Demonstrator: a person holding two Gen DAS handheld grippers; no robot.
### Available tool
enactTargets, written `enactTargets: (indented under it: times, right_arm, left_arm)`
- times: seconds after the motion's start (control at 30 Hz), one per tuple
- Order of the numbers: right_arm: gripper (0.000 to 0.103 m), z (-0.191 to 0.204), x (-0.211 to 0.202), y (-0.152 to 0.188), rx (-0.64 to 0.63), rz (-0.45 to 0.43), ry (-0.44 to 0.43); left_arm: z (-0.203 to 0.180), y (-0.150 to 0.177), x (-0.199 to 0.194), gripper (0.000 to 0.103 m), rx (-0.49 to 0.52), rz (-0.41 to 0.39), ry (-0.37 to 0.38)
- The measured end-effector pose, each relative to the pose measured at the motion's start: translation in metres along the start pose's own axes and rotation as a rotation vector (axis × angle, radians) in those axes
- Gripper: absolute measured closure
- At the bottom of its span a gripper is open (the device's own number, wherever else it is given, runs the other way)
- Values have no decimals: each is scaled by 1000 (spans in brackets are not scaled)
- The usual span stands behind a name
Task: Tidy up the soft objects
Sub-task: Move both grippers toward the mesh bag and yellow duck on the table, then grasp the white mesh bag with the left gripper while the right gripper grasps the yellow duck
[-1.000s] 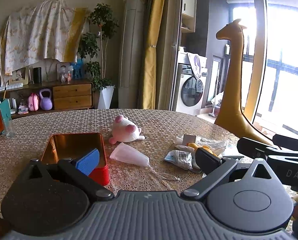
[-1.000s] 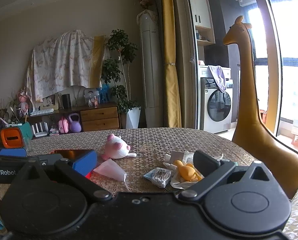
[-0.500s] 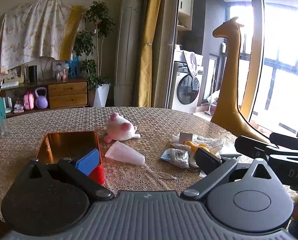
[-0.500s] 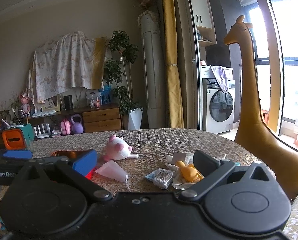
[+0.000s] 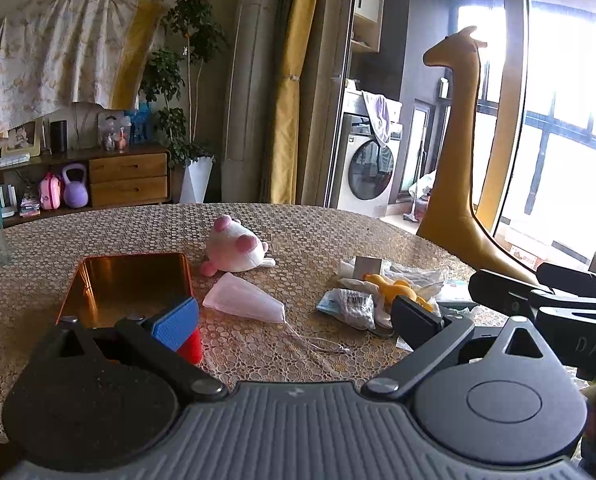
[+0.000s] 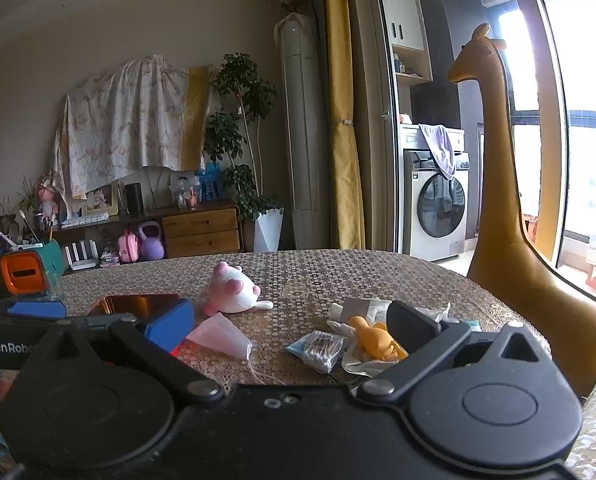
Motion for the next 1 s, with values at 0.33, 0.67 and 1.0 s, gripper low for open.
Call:
enactTargets:
  times: [0.33,0.67,1.0]
  right_arm:
    - [0,-4,22,3,5,41,-14]
    - [2,-15,53,-4,-27,81,-37]
    - [7,-70,100,-14,9,185,10]
  left_arm:
    - [-1,-3,25,0,35,48,-16]
    - [0,-12,67,0,54,94,-48]
    - [4,-34,121,0,61,151,-104]
Point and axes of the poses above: each gripper's, at about its wrist camera, not at the fingertips, and x roughly the way its jaws point, z to its left, y to its underside, the point moved 8 cm from there along x, roughly the way its jaws point, and after that the axes turned 10 degrees about z, right-handed, at the moved point
